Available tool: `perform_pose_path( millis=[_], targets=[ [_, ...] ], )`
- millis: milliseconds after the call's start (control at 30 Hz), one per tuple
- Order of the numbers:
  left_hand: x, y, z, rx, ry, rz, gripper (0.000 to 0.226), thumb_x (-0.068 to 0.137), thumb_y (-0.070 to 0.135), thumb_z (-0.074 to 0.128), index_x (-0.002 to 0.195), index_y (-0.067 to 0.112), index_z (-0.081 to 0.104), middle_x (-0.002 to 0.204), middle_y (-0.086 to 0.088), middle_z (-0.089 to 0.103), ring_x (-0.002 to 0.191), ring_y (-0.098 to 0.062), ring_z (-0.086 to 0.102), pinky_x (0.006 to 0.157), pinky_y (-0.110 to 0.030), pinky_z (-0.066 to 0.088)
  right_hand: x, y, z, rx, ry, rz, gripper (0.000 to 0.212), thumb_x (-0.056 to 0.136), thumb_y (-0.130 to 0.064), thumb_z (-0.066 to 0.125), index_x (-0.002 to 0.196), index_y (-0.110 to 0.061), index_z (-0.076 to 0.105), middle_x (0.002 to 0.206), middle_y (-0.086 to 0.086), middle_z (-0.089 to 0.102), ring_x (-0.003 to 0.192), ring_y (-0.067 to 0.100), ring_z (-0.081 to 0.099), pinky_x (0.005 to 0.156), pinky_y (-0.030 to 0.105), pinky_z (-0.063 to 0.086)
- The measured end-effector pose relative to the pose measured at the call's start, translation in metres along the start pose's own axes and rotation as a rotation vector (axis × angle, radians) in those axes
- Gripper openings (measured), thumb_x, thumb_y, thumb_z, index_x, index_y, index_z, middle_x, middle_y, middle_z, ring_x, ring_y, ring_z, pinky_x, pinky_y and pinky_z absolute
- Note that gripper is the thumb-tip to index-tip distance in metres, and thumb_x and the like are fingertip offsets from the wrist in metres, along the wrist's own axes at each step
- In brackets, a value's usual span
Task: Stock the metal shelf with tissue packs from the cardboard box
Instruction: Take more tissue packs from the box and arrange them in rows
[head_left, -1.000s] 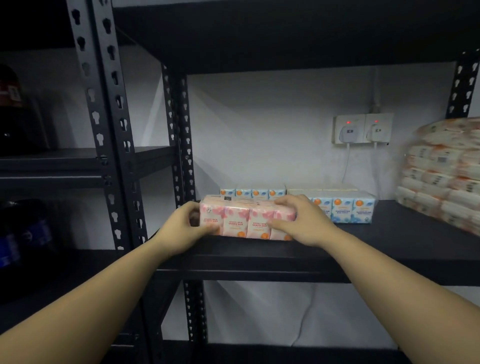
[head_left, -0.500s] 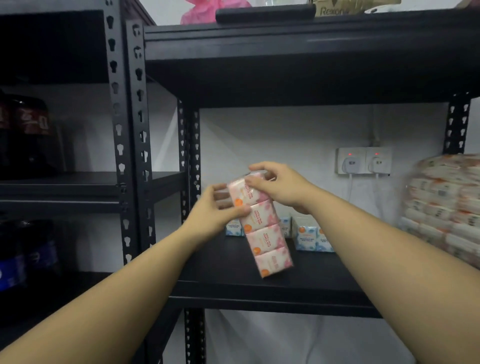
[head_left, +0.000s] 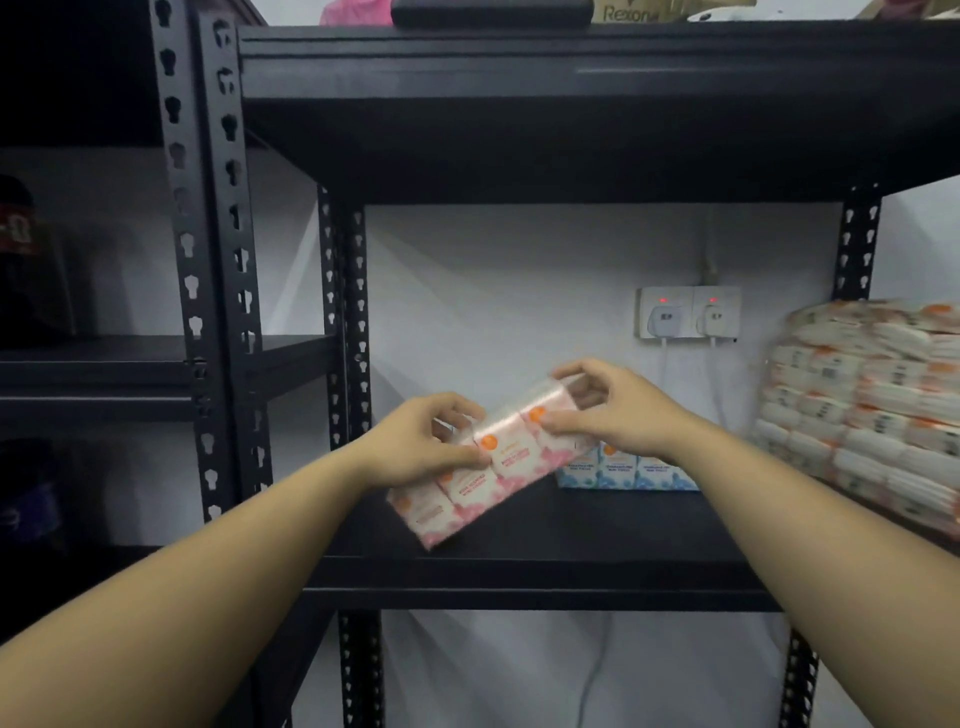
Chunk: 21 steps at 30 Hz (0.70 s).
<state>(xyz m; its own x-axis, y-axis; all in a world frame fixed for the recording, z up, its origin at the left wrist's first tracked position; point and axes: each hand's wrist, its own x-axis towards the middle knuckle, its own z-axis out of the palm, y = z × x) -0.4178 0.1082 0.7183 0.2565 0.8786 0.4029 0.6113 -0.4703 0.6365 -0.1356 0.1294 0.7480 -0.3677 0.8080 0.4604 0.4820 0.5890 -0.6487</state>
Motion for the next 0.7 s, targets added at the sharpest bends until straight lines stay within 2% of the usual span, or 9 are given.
perform_pose_path(
  millis=[67,133,233,333,400,467,533,700],
  targets=[
    [0.000,-0.004,0.000,0.095,-0.043,0.016,0.043,0.077,0.045,0.088,0.116,0.038,0.071,0.119,0.015,0.070,0.102,-0.008,0.069,0.092,-0.039,0.060,-0.008,0.019,0.008,-0.021,-0.038,0.031,0.069,0.073,-0.041,0.090,0.134,-0.031,0.058,0.115,0.000,0.064,0.100,0.012,0.067,0.076,0.024,0.059],
    [-0.001,-0.008,0.002,0.224,-0.086,0.021,0.044,0.076,0.056,0.085,0.117,0.044,0.072,0.127,0.019,0.067,0.113,-0.007,0.065,0.101,-0.040,0.055,-0.015,0.038,0.020,0.003,-0.084,0.066,0.060,0.076,-0.035,0.090,0.129,-0.031,0.061,0.115,0.001,0.068,0.098,0.011,0.071,0.081,0.029,0.062],
    [-0.004,-0.011,0.007,0.444,-0.162,0.046,0.052,0.082,0.065,0.074,0.129,0.046,0.066,0.143,0.017,0.060,0.133,-0.010,0.054,0.114,-0.037,0.044,-0.025,0.067,0.040,0.021,-0.110,0.109,0.058,0.069,-0.049,0.092,0.119,-0.039,0.064,0.114,-0.007,0.073,0.101,0.007,0.072,0.092,0.039,0.060],
    [-0.009,-0.008,0.014,0.559,-0.163,0.083,0.053,0.092,0.060,0.067,0.141,0.040,0.058,0.152,0.015,0.053,0.140,-0.010,0.047,0.115,-0.033,0.039,-0.029,0.085,0.051,0.047,-0.059,0.118,0.068,0.061,-0.063,0.089,0.121,-0.043,0.064,0.119,-0.011,0.071,0.110,0.004,0.068,0.099,0.036,0.056],
    [-0.010,-0.003,0.020,0.602,-0.150,0.125,0.056,0.094,0.057,0.064,0.146,0.041,0.052,0.154,0.014,0.050,0.141,-0.010,0.045,0.116,-0.033,0.038,-0.030,0.084,0.051,0.041,-0.034,0.114,0.060,0.070,-0.065,0.084,0.123,-0.043,0.064,0.121,-0.014,0.070,0.113,0.002,0.065,0.100,0.032,0.054],
    [-0.012,-0.001,0.027,0.662,-0.168,0.168,0.063,0.092,0.064,0.061,0.150,0.043,0.047,0.156,0.016,0.047,0.142,-0.008,0.043,0.117,-0.035,0.038,-0.029,0.081,0.048,0.006,0.011,0.112,0.052,0.077,-0.073,0.069,0.120,-0.043,0.064,0.122,-0.015,0.068,0.114,0.002,0.062,0.097,0.030,0.051],
    [-0.012,-0.004,0.033,0.706,-0.163,0.162,0.069,0.090,0.072,0.058,0.152,0.046,0.043,0.157,0.019,0.045,0.143,-0.008,0.043,0.116,-0.038,0.042,-0.026,0.082,0.043,-0.039,0.077,0.123,0.054,0.080,-0.079,0.054,0.118,-0.042,0.065,0.122,-0.015,0.067,0.114,0.003,0.060,0.096,0.032,0.048],
    [-0.002,-0.013,0.033,0.723,-0.134,0.130,0.069,0.091,0.070,0.058,0.153,0.046,0.042,0.158,0.019,0.044,0.144,-0.009,0.042,0.116,-0.038,0.041,-0.016,0.110,0.028,-0.232,0.220,0.144,0.051,0.087,-0.074,0.056,0.113,-0.032,0.069,0.118,-0.014,0.065,0.113,0.007,0.058,0.097,0.033,0.048]
  ],
)
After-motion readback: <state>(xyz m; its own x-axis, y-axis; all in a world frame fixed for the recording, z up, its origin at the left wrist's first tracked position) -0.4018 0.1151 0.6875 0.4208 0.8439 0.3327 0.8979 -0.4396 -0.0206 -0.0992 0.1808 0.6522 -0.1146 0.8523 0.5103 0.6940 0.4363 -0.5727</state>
